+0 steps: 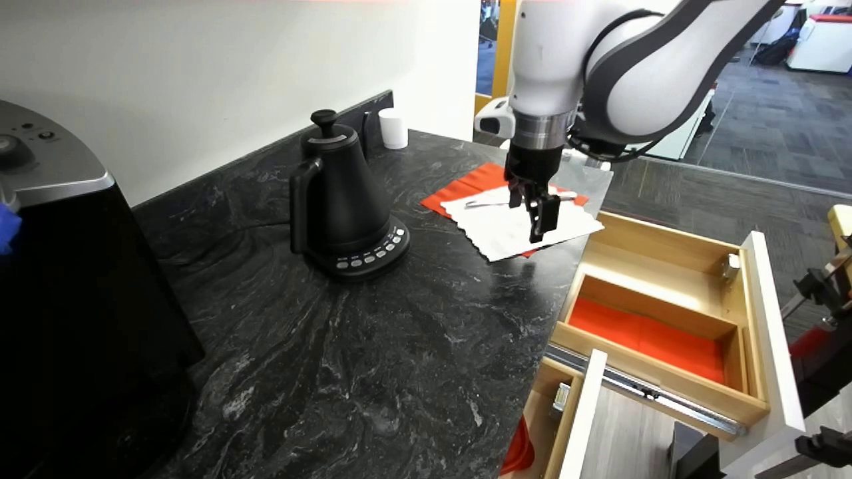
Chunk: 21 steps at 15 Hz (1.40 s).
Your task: Put the fork and knife in the left segment of the open drawer
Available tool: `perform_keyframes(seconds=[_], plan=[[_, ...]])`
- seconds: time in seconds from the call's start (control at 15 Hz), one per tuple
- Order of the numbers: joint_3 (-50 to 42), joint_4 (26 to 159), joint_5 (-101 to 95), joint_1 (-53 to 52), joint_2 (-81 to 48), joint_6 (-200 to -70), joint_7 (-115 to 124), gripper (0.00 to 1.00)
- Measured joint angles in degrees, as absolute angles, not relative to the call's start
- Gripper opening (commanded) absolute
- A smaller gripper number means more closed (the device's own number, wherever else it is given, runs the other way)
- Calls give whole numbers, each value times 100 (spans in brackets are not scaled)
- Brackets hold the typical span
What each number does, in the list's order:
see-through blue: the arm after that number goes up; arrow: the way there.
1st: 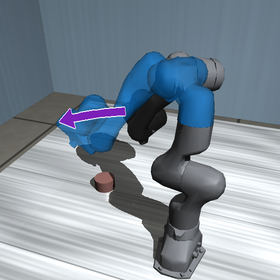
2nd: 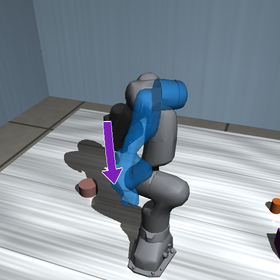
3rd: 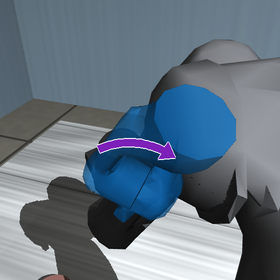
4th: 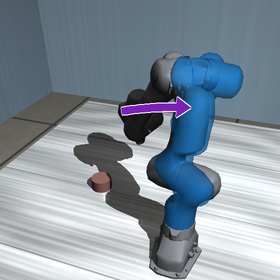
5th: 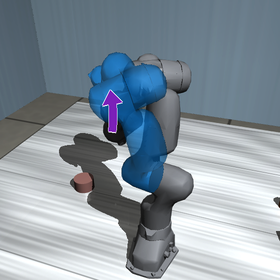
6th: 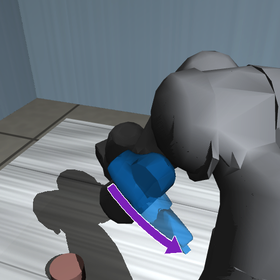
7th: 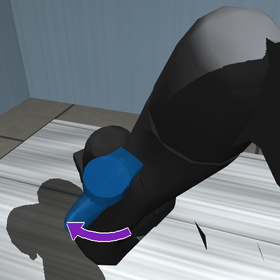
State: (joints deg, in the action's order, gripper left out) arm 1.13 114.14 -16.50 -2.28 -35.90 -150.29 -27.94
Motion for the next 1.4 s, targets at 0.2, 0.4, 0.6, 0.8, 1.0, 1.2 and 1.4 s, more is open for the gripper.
perform_keyframes(seconds=[0.2, 0.4, 0.6, 0.8, 1.0, 1.2, 1.4], plan=[[227, 10950, -1654, -134, -4047, -14911, -2914, 100], [235, 10950, -1655, -137, -4020, -14911, -2913, 100], [237, 10951, -1655, -137, -4020, -14911, -2913, 100], [237, 10951, -1655, -137, -4020, -14911, -2913, 100], [238, 10951, -1655, -137, -4020, -14911, -2913, 100], [238, 10951, -1655, -136, -4020, -14911, -2913, 100], [238, 10951, -1655, -136, -4020, -14911, -2913, 100]])
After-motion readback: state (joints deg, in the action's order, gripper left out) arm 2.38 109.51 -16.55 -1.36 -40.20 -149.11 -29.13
